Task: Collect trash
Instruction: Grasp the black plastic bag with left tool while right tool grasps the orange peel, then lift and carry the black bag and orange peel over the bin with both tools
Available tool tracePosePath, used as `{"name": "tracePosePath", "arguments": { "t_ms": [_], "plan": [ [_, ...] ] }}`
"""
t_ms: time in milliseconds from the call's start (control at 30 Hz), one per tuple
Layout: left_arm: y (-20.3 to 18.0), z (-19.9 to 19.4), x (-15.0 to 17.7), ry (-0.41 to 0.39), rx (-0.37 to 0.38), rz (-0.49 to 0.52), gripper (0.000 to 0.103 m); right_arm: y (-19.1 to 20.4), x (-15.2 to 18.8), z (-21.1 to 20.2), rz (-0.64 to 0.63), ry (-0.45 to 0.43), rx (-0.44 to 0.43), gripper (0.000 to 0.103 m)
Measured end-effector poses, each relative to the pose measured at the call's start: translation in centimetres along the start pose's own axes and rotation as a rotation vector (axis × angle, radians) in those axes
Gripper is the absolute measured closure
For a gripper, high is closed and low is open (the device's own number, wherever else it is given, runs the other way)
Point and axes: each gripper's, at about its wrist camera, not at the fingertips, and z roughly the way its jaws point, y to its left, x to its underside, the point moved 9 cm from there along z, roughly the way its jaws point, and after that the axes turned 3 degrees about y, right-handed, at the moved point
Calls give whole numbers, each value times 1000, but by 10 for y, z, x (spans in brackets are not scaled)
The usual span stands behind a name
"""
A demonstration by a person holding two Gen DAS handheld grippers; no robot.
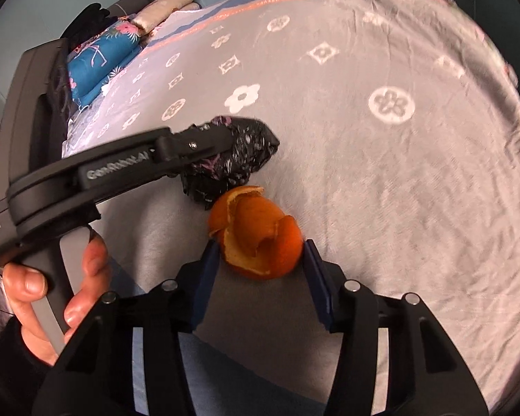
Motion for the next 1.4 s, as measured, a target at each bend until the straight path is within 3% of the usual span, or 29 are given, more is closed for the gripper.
{"name": "tracePosePath", "arguments": {
  "t_ms": [100,367,633,967,1400],
  "plan": [
    [1,-2,-1,0,12,-10,69,2,-3,1,-4,-5,1,56],
    [-3,-11,-2,-16,25,-6,70,3,-6,-1,-3,-22,18,73],
    [-10,-52,-5,-89,25,-1,70,2,7,-27,16,-24,-7,75],
    [-41,-118,24,-139,-16,89,70,7,42,-107,-17,-80,-37,75],
    [-69,-221,97,-196,-59,168,70,8,98,-202,9,-163,-69,75]
  ]
}}
